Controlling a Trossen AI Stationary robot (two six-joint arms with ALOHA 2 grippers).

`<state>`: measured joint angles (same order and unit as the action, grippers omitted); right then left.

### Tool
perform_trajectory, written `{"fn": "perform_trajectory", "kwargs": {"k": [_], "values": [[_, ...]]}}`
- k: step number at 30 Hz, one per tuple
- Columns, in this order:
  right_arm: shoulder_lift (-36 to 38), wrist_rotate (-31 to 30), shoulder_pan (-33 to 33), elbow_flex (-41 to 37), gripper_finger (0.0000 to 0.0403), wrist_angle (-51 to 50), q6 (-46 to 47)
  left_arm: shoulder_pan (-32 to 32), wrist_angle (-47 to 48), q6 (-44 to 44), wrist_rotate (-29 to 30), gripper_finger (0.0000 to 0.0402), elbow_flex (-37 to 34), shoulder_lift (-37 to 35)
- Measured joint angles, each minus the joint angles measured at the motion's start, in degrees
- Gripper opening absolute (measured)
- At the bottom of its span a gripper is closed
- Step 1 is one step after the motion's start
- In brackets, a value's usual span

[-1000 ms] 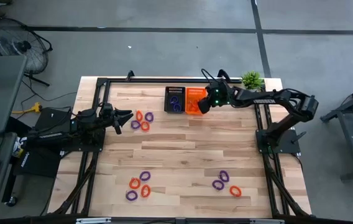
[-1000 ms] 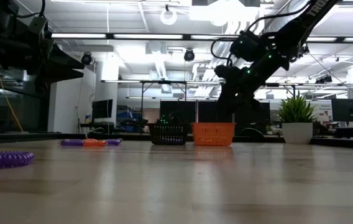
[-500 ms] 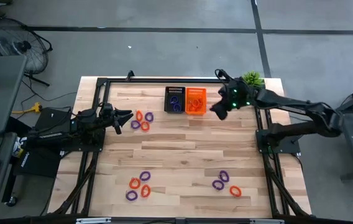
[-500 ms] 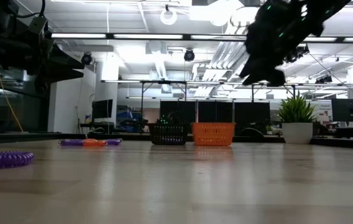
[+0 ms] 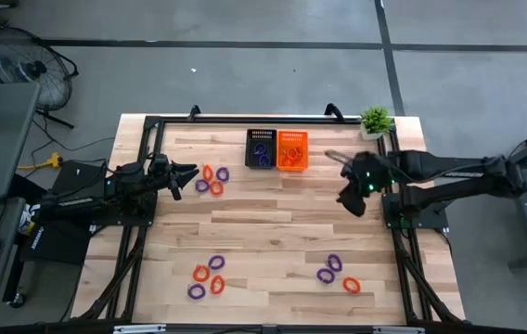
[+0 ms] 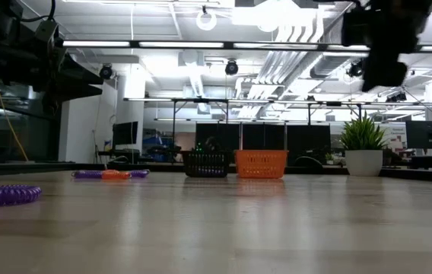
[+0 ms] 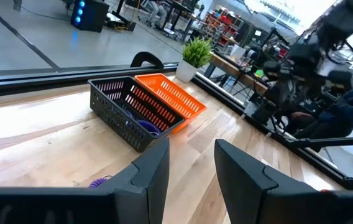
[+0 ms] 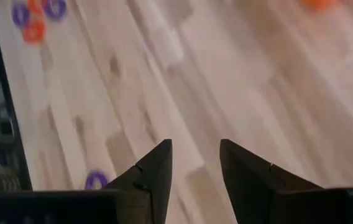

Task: Sort spring keychains
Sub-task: Put the orange spring keychain in the orange bin

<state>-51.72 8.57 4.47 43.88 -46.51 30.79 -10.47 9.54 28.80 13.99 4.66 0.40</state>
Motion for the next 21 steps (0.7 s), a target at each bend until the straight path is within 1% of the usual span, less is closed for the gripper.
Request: {"fn": "perform_trajectory", "kwargs": {"k": [9,16,21], "values": [[-0.04,-6.72,-15.66,-0.03,0.0129,-3.46,12.72,0.01,0.00,0.00,-0.02,0.0126,-0.01,0.00],[-0.51,-6.74,-28.58,-1.67,0.0129,-2.71,21.79,-0.01,0.00,0.00,-0.02,0.0126,0.00,0.01],[-3.70,-8.09,-37.76,-1.77,0.0129,-1.76,24.71,-0.01,0.00,0.02,0.00,0.0126,-0.02,0.01]]}}
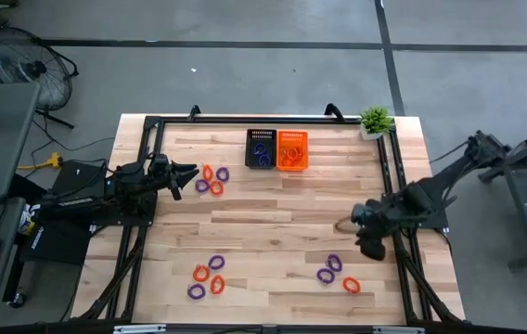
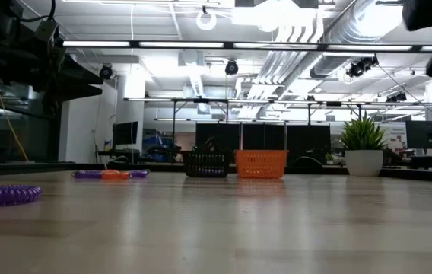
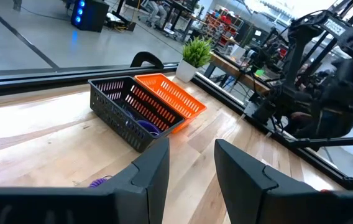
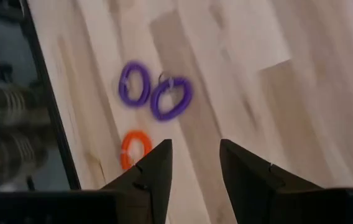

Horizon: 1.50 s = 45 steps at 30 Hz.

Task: Sort spring keychains
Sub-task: Put the orange spring keychain in the orange bin

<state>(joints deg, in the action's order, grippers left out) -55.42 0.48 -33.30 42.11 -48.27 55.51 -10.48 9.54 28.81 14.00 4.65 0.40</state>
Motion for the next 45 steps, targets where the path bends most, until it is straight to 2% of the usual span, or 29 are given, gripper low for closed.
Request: {"fn": "perform_trajectory", "kwargs": {"k": [6,15,20,30,45], "values": [[-6.97,-2.07,-7.76,0.00,0.0129,2.82,0.53,0.00,0.00,-0.02,-0.02,0.0126,0.02,-0.01],[-21.25,-2.92,-14.91,-0.02,0.0129,12.83,4.11,0.00,0.00,-0.02,-0.02,0.0126,0.02,0.00],[-26.47,-2.70,-17.81,-0.02,0.0129,14.75,7.86,0.01,0.01,-0.02,-0.01,0.0126,0.01,-0.01],[-30.22,-3.84,-21.52,-0.02,0.0129,19.14,14.32,0.00,0.00,-0.02,-0.01,0.0126,0.02,-0.02],[-30.94,-5.18,-20.22,0.00,0.0129,22.35,17.96,0.01,0.00,-0.02,-0.02,0.0126,0.01,-0.02]]}}
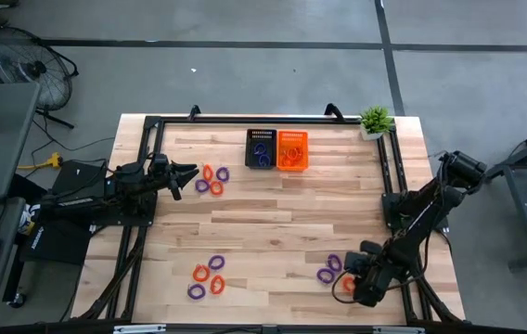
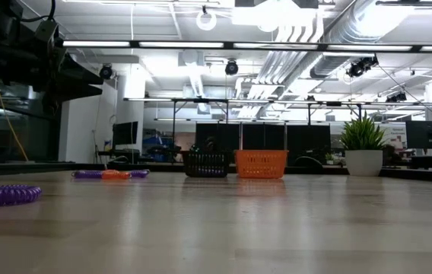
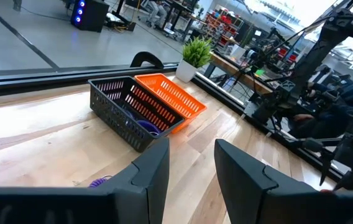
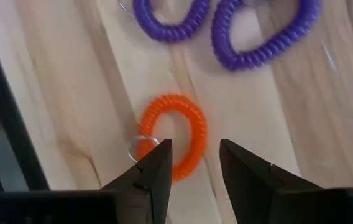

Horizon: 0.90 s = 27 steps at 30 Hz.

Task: Sort spring keychains
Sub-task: Put the orange spring keychain in the orange bin

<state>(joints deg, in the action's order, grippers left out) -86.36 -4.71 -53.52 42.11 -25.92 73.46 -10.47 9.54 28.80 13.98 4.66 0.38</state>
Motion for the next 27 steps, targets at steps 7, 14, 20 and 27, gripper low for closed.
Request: {"fn": "perform_trajectory", "kwargs": {"k": [7,14,20,27], "values": [[-0.86,-0.77,1.07,0.00,0.0129,0.71,0.21,0.00,0.01,0.00,0.02,0.0126,0.01,0.02],[-6.17,1.14,1.00,0.60,0.0129,3.26,0.63,-0.01,0.00,0.01,0.02,0.0126,0.00,0.02],[-7.31,-1.43,0.85,0.71,0.0129,1.92,3.06,0.01,0.00,0.00,0.02,0.0126,-0.01,0.00],[-7.40,-2.81,0.85,0.57,0.0120,-0.16,0.62,0.00,0.00,0.01,0.01,0.0126,0.00,0.01]]}}
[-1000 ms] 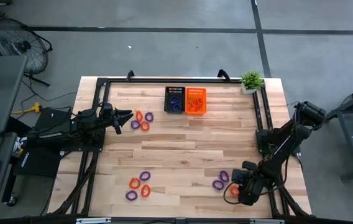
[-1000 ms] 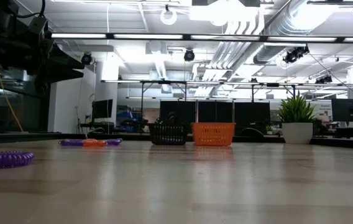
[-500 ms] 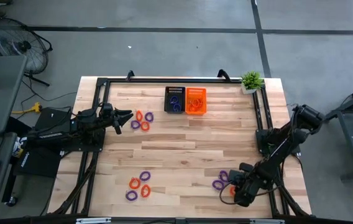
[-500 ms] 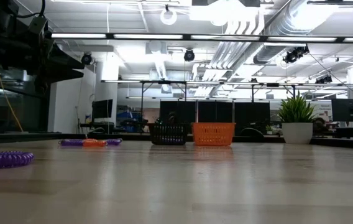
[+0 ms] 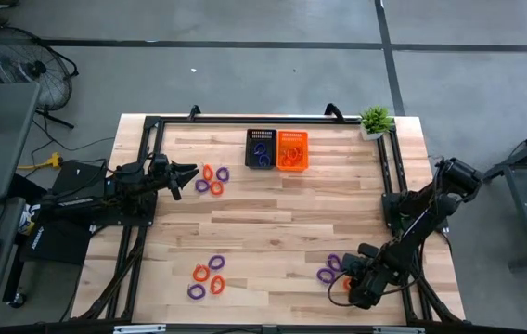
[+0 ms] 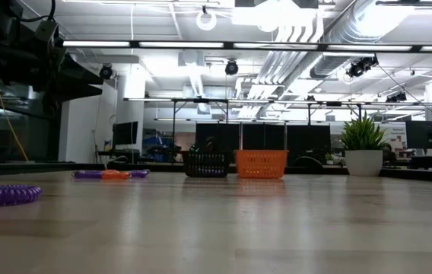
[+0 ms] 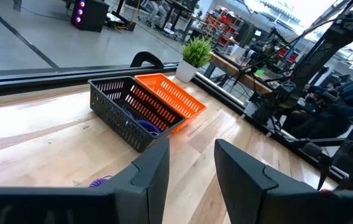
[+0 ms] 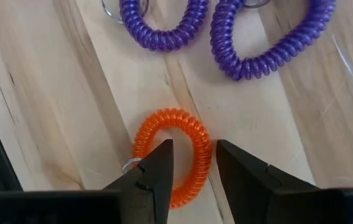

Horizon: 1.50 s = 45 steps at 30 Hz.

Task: Sort spring keychains
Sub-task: Put the orange spring keychain in the orange bin

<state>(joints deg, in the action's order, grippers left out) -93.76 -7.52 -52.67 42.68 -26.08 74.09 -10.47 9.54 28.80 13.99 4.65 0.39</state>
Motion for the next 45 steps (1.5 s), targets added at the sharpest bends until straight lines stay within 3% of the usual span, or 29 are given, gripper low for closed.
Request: {"fn": "perform_trajectory", "kwargs": {"k": [8,18,24,36,45], "values": [[0.00,0.01,0.03,-0.11,0.0080,-0.87,-7.40,0.00,0.00,-0.01,0.00,0.0126,0.00,0.00],[0.00,1.23,0.11,-0.13,0.0010,-1.01,-5.34,0.02,0.01,-0.01,-0.01,0.0126,0.01,0.01],[1.27,0.96,0.16,-0.43,0.0014,-1.43,0.03,-0.01,0.00,0.00,0.00,0.0126,0.01,0.00],[10.65,0.48,0.59,-0.68,0.0005,-5.85,7.25,0.00,0.00,-0.01,-0.01,0.0126,0.00,0.01],[19.74,-7.44,9.48,-0.57,0.0004,-5.18,3.63,0.00,0.00,-0.01,-0.01,0.0126,0.01,0.01]]}}
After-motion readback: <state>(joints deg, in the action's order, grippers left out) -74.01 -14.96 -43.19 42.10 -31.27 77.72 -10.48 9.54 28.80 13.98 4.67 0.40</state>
